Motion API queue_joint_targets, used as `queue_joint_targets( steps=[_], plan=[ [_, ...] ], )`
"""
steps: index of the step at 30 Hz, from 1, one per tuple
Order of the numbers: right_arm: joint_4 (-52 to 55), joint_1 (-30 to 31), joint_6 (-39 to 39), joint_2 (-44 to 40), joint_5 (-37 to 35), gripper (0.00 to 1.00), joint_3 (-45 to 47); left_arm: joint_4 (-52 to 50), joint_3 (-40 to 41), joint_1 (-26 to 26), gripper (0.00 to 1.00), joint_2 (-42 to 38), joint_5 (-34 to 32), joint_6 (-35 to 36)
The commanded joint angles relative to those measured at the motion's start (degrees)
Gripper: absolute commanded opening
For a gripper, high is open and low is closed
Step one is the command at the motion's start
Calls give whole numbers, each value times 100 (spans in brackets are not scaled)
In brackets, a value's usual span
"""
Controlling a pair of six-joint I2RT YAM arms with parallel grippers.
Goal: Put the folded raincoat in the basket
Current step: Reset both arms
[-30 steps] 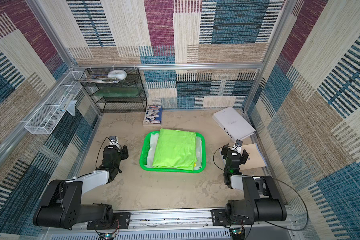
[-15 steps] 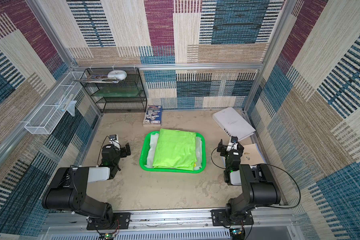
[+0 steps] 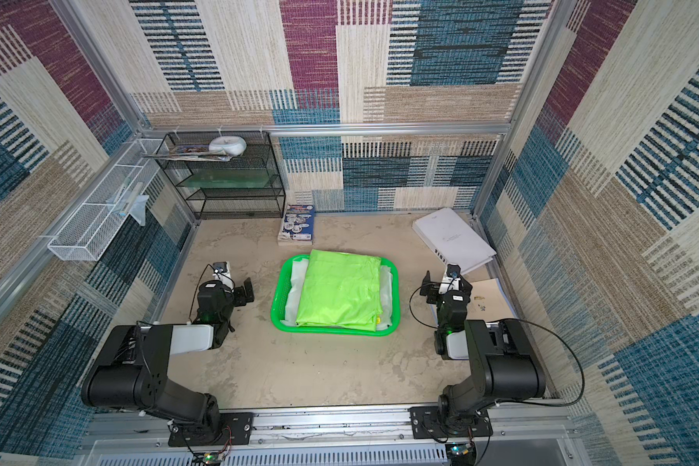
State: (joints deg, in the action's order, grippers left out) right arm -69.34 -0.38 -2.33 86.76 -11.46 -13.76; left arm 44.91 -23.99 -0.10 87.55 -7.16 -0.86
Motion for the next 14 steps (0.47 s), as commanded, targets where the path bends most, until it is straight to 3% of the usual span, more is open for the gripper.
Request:
queue_joint_targets(
  steps=[1,14],
  plan=[
    [-36,3,10,-19,30,99,-22,9,-18,10,99,-9,48,7],
    [-37,5,22,-19,73,99,-13,8,-18,4,99,-14,52,7]
  ],
)
